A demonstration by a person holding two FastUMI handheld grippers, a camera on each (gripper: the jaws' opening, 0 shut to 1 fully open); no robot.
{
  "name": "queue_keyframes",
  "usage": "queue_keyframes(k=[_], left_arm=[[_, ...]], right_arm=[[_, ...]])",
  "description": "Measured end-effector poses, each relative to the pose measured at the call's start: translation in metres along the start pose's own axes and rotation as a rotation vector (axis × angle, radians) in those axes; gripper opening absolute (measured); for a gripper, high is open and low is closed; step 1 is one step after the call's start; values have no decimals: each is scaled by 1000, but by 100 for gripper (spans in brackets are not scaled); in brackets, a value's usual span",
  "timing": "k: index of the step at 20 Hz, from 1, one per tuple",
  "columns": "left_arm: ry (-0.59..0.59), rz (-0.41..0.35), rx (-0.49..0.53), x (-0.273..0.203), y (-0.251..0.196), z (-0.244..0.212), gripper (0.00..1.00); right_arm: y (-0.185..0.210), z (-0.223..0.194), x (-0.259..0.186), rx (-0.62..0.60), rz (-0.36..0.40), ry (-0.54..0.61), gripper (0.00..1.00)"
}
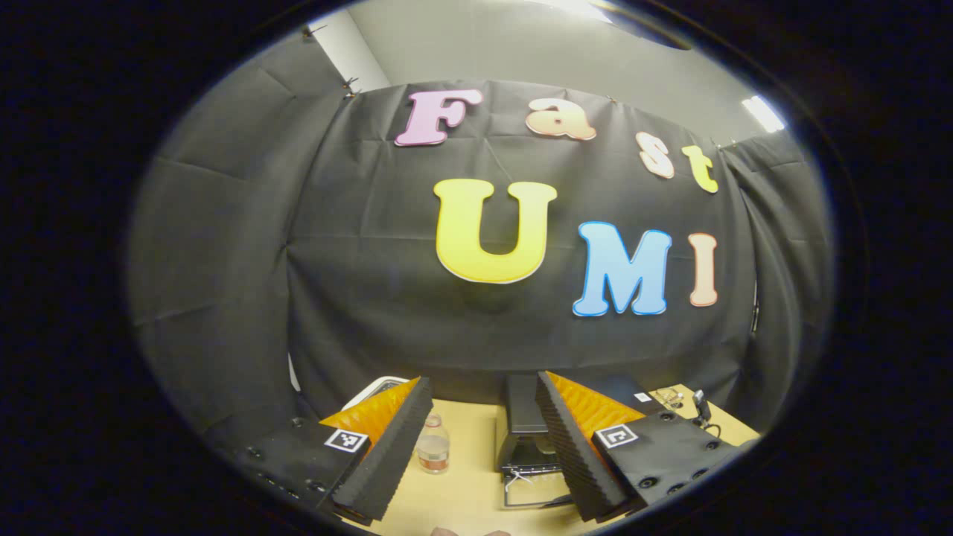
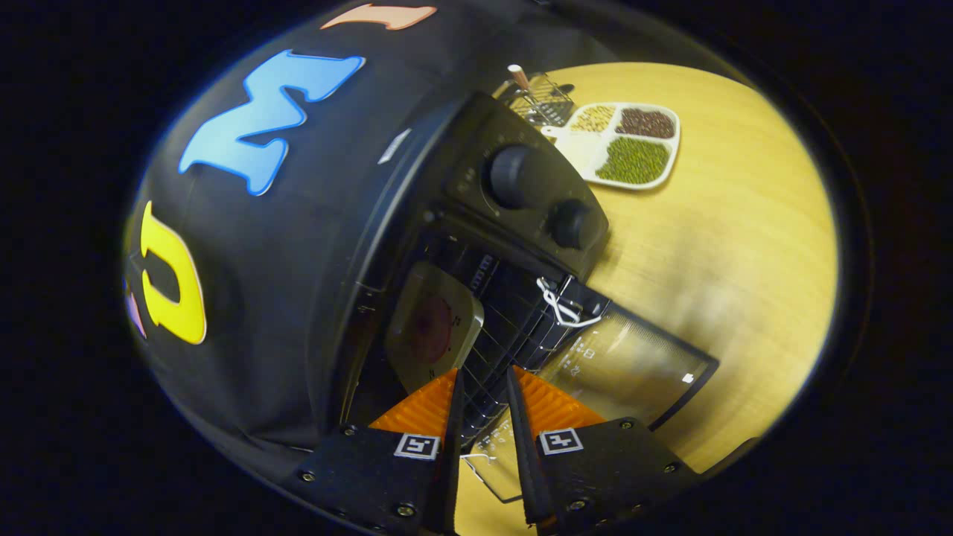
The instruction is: Open the electric oven with the left hand, put the food in, and close the electric oven.
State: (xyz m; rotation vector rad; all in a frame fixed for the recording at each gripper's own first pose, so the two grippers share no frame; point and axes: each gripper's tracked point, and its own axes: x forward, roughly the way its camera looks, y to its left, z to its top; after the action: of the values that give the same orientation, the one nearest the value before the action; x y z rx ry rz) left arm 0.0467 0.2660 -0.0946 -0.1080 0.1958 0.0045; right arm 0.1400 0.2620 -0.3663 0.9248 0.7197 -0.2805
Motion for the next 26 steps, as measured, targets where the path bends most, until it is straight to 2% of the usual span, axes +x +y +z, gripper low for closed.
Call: queue_keyframes(k=[1,2,3,5,6,7,8,9,12,13,15,17,18,19,20,21,23,24,25,26], left_arm=[[0,-12,2,1,-9,0,99],[0,-24,2,2,-19,0,95],[3,-33,2,1,-27,-1,99],[8,-48,-1,0,-43,-3,99],[11,-57,-2,0,-52,-3,95],[12,-66,-2,-1,-61,-3,99],[12,-75,0,-2,-70,-4,99],[11,-84,4,-3,-79,-4,95],[7,-112,14,-9,-109,-2,95],[4,-122,16,-10,-119,-1,99],[-12,-140,25,-16,-138,5,97],[-28,-150,33,-22,-152,12,95],[-39,-155,37,-24,-160,16,99],[-46,-157,42,-26,-167,17,99],[-44,-157,48,-27,-173,17,99],[-39,-157,50,-28,-178,12,99],[-18,-158,41,-29,-189,5,91],[1,-165,30,-28,-194,-2,99],[37,-172,24,-27,-199,-13,99],[82,-182,25,-24,-204,-29,99]], right_arm=[[-2,4,-9,-47,2,2,34],[-5,10,-21,-96,3,0,35],[-8,19,-33,-156,6,-8,35],[-13,42,-57,-294,8,-53,35],[-11,53,-70,-361,20,-82,35],[-6,68,-85,-422,37,-120,35],[1,83,-103,-473,64,-171,34],[10,99,-123,-517,100,-229,35],[26,139,-189,-682,159,-387,34],[32,150,-208,-738,173,-438,34],[43,171,-253,-832,207,-537,34],[54,187,-295,-892,241,-631,34],[59,192,-314,-902,258,-669,34],[63,197,-329,-907,276,-702,35],[63,200,-340,-911,293,-718,40],[59,201,-347,-912,293,-728,52],[50,205,-350,-911,299,-709,64],[46,206,-349,-918,292,-697,72],[41,207,-350,-930,284,-692,93],[39,212,-346,-935,281,-686,94]])
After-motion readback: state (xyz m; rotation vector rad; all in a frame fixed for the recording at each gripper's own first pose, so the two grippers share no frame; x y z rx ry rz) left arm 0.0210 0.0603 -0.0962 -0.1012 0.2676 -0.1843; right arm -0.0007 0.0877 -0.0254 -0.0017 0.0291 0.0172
